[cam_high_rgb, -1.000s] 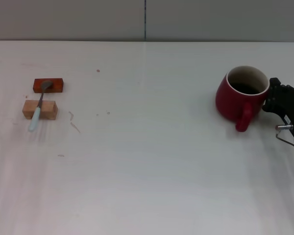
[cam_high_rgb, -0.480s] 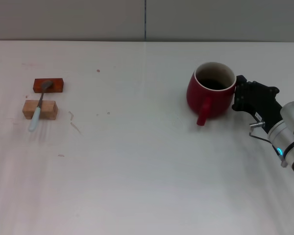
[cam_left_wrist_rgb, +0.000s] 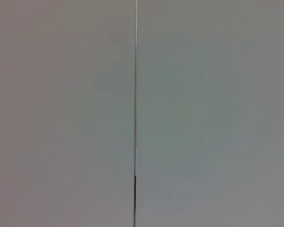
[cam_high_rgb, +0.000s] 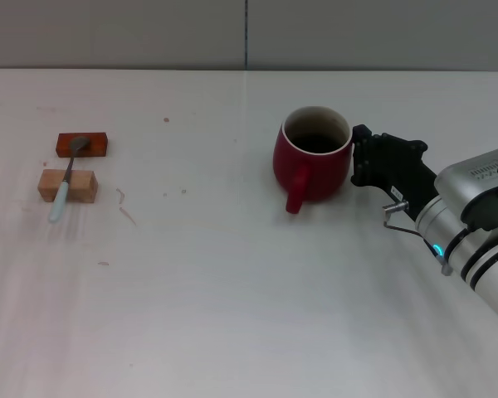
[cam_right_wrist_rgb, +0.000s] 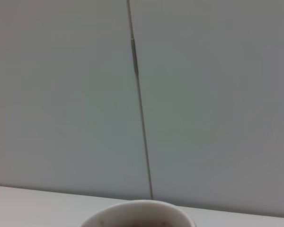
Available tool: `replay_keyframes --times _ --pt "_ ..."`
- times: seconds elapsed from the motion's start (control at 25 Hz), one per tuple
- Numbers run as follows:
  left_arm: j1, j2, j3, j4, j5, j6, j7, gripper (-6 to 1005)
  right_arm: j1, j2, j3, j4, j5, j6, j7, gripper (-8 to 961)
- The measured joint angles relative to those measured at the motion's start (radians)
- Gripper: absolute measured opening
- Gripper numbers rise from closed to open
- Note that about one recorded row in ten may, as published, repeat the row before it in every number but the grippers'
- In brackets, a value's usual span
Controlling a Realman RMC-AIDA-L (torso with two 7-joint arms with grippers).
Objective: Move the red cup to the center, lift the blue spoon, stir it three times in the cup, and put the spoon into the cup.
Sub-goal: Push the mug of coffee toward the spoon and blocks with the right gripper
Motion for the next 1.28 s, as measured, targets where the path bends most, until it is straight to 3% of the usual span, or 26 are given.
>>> replay_keyframes --times 1.0,1.28 --pt "-0.002 0.000 -0.007 0.000 0.000 0.000 0.000 836 0.037 0.002 0.011 0.068 -0.115 0.016 0.010 87" --pt "0.002 0.000 -0.007 -0.002 0.000 0.000 0.000 835 -0.023 -0.002 0.018 0.054 -0.109 -0.071 0.006 93"
